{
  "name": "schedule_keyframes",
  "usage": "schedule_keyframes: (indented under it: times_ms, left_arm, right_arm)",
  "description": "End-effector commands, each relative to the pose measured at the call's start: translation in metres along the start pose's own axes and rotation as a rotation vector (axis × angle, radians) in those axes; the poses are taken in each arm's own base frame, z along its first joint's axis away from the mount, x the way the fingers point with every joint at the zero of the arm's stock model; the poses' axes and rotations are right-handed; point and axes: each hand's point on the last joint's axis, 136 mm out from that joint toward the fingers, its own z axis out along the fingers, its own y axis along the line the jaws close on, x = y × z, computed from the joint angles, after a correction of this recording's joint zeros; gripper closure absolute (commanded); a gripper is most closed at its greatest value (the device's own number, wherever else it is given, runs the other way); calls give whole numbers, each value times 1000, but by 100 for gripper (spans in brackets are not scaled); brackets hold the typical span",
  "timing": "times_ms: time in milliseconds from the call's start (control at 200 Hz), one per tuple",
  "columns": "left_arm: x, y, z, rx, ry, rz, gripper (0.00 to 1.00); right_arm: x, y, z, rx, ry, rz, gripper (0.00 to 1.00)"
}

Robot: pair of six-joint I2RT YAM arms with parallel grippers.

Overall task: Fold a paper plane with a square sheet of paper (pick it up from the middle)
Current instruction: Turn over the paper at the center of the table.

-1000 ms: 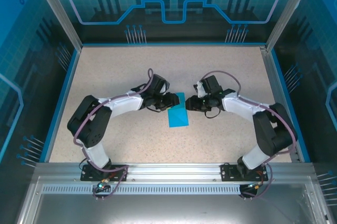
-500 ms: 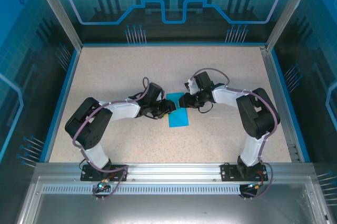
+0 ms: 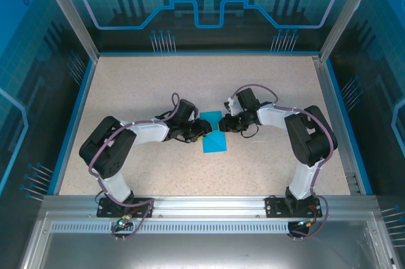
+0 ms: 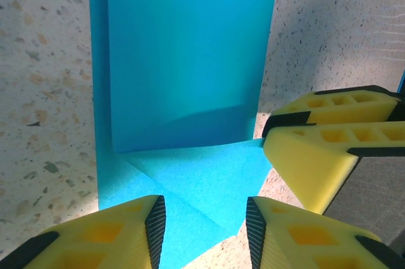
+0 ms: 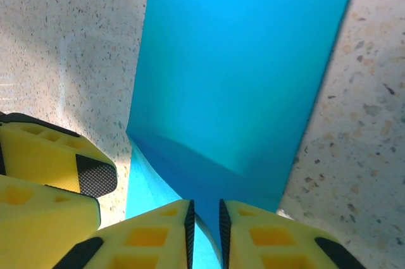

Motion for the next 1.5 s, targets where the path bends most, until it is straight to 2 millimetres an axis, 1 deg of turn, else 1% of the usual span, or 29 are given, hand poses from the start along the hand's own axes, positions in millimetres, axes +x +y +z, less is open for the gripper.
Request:
schedule_keyframes:
  times_ms: [0, 100, 265, 450, 545, 655, 755, 880, 970, 1030, 1085, 1195, 1226, 1281, 1341, 1366, 1386, 1396, 1421, 1436, 1496]
  left_arm:
    - [4, 5, 4, -8, 22, -10, 59]
    - [4, 6, 7, -7, 28, -12, 59]
    - [5, 4, 10, 4, 44, -14, 58]
    - [2, -6, 14, 45, 55, 1, 59]
    - [0, -13, 15, 65, 55, 13, 62]
    - [-2, -15, 17, 67, 59, 19, 66]
    - [-3, -16, 18, 68, 58, 20, 68]
    - [-4, -17, 20, 67, 58, 21, 75]
    - [-6, -18, 19, 66, 48, 30, 84]
    - [-7, -20, 17, 68, 43, 42, 90]
    - [-7, -21, 14, 62, 39, 60, 94]
    - [-10, -25, 2, 21, 22, 119, 97]
    - [-12, -29, -5, 10, 16, 145, 97]
    - [-12, -29, -18, -48, 15, 178, 97]
    - [-17, -29, -36, -134, -4, 228, 97]
    - [-18, -24, -45, -186, -5, 240, 97]
    - [-22, -27, -52, -211, -20, 257, 97]
    - [-21, -23, -56, -238, -17, 260, 97]
    - [-25, -24, -66, -278, -32, 280, 97]
    - [-25, -20, -72, -312, -33, 288, 97]
    - [-33, -22, -95, -401, -62, 344, 96]
  right_arm:
    - [1, -6, -1, -11, 0, 18, 85]
    - [0, -14, -2, 0, -10, 48, 89]
    - [-1, -16, -3, -9, -17, 63, 89]
    - [0, -16, -2, -16, -12, 62, 89]
    - [0, -16, -1, -18, -10, 63, 88]
    - [0, -16, -2, -18, -10, 63, 87]
    - [0, -14, -2, -21, -11, 63, 85]
    - [-3, -11, -9, -20, -30, 64, 77]
    - [-8, -8, -20, -7, -69, 72, 66]
    - [-11, -7, -32, 8, -108, 80, 58]
    - [-15, -7, -45, 29, -152, 89, 47]
    - [-21, -12, -75, 110, -243, 117, 31]
    - [-22, -15, -83, 141, -266, 122, 28]
    - [-22, -20, -97, 206, -304, 133, 22]
    - [-22, -24, -112, 267, -347, 135, 18]
    - [-22, -27, -118, 292, -363, 137, 16]
    - [-22, -28, -122, 309, -375, 140, 15]
    - [-22, -28, -124, 316, -382, 140, 14]
    - [-21, -30, -130, 336, -398, 143, 12]
    - [-21, -30, -132, 346, -405, 144, 12]
    - [-22, -33, -144, 386, -440, 154, 9]
